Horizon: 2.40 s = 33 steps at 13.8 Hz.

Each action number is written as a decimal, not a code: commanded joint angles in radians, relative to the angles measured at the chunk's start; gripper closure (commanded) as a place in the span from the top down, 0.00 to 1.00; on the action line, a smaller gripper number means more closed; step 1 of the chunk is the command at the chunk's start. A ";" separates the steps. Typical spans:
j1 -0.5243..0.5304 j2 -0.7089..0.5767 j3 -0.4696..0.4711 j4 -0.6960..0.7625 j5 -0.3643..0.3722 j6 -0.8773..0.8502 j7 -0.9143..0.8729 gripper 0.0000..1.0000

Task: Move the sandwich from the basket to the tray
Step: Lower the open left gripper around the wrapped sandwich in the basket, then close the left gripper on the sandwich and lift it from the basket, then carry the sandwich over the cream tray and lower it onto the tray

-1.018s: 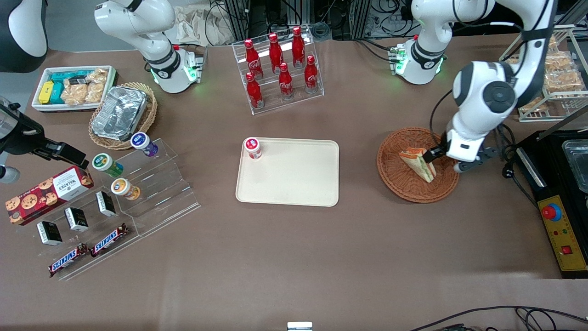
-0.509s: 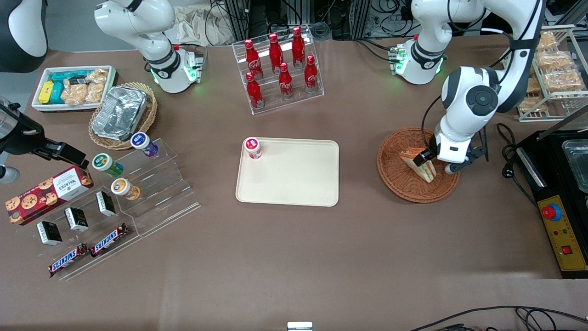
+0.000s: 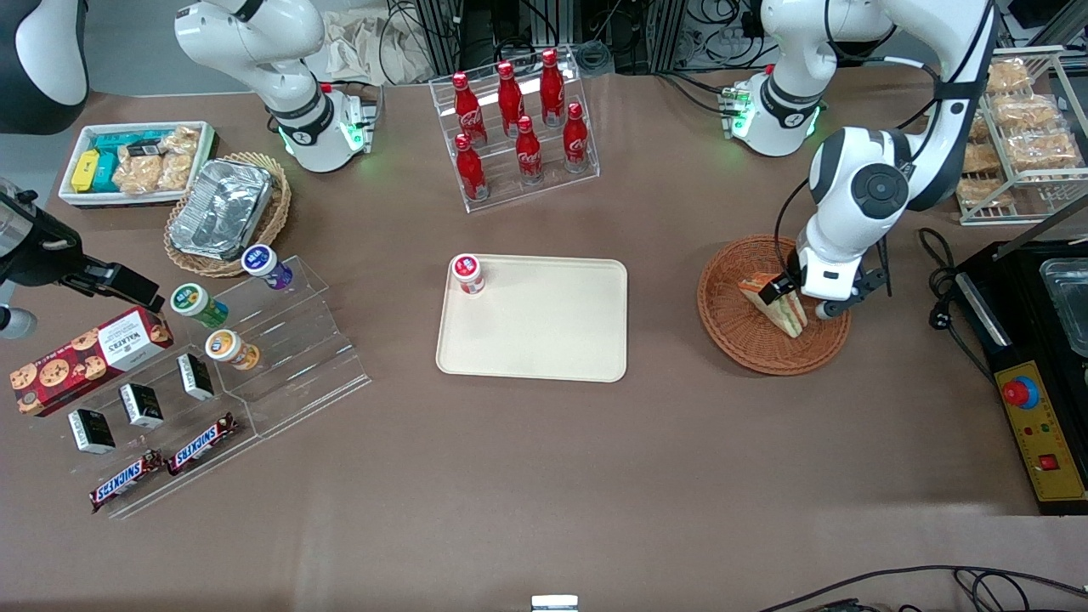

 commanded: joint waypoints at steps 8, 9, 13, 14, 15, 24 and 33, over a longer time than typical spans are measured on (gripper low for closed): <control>-0.029 0.041 0.003 0.005 0.020 0.047 -0.086 0.14; -0.029 0.033 0.003 0.006 0.020 0.047 -0.086 0.01; -0.022 -0.001 0.005 0.119 0.020 -0.116 -0.088 0.00; -0.025 0.004 0.003 0.196 0.020 -0.223 -0.085 0.00; -0.028 0.011 0.002 0.282 0.020 -0.340 -0.082 0.00; -0.031 0.067 -0.045 0.739 0.009 -0.818 0.147 0.00; -0.210 0.141 -0.145 0.766 0.002 -0.712 0.263 0.00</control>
